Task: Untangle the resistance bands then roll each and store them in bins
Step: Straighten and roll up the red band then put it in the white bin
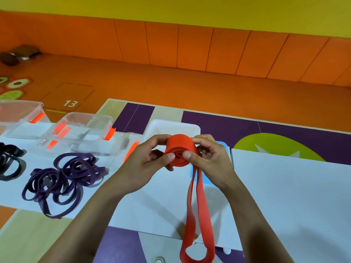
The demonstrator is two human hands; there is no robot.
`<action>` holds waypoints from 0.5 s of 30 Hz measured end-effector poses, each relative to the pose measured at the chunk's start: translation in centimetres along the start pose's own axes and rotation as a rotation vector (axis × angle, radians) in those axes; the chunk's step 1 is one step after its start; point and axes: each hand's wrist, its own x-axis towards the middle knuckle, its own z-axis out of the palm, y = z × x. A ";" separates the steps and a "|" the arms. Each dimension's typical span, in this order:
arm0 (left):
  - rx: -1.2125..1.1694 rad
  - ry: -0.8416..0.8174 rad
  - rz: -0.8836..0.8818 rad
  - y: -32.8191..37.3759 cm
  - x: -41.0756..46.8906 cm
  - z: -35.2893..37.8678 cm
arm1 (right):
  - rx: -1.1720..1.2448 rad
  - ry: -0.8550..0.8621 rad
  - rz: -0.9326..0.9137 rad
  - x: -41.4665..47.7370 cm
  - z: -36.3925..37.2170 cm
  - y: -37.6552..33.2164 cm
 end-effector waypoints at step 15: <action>-0.537 0.107 -0.061 0.3 0.9 2.7 | 0.034 -0.012 -0.039 0.1 0.7 -0.9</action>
